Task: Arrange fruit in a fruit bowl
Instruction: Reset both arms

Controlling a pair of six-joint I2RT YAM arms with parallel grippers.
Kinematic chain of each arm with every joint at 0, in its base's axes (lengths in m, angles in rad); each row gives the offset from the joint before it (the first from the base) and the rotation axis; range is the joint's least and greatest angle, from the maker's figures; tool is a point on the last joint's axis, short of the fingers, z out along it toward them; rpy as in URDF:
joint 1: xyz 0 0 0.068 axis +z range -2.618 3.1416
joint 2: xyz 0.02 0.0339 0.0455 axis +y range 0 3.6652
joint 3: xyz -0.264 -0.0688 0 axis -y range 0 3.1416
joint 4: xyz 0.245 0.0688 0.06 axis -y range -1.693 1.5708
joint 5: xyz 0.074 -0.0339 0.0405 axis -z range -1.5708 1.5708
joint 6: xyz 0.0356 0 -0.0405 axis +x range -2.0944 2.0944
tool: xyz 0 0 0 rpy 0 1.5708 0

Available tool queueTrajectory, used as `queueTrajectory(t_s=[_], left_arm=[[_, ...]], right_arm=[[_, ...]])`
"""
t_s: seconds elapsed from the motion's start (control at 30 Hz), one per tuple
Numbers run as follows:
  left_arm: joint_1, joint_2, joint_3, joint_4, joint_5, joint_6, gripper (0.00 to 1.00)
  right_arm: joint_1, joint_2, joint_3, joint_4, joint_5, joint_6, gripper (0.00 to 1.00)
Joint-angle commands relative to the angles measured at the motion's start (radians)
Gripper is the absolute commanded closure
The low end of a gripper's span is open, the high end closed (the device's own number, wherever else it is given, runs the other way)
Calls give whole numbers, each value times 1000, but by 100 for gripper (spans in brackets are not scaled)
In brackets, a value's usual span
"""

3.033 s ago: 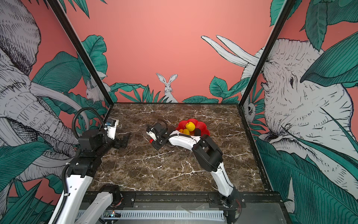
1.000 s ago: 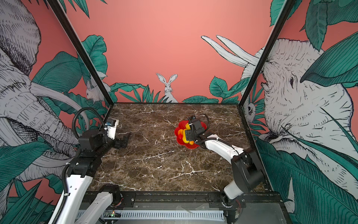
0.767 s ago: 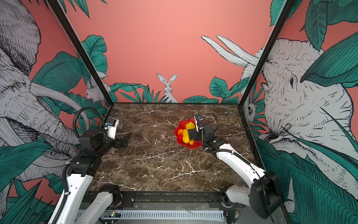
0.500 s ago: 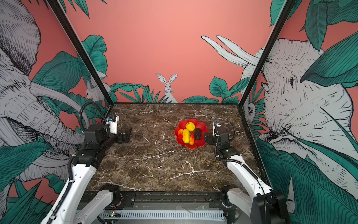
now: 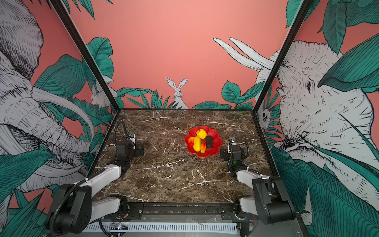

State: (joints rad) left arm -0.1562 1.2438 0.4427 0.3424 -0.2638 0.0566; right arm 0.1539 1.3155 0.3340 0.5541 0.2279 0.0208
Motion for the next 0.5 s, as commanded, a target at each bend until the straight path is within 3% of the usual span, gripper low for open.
queueTrajectory(t_s=[0.0,0.07,0.13,0.3,0.33,0.47], left_arm=[[11,64,-25,247,-7,71,0],[23,130,-31,339,15,83,0],[29,145,-3,306,46,96,0],[59,289,-19,519,90,83,0],[71,282,-14,476,95,58,0],[84,299,-23,507,101,45,0]], right_arm=[[-15,27,34,172,-18,-48,0],[-17,46,34,207,-20,-78,0],[-30,65,23,253,-30,-90,0],[-65,227,-31,522,-41,-64,0],[-65,250,-29,550,-45,-70,0],[-68,240,21,432,-23,-55,0]])
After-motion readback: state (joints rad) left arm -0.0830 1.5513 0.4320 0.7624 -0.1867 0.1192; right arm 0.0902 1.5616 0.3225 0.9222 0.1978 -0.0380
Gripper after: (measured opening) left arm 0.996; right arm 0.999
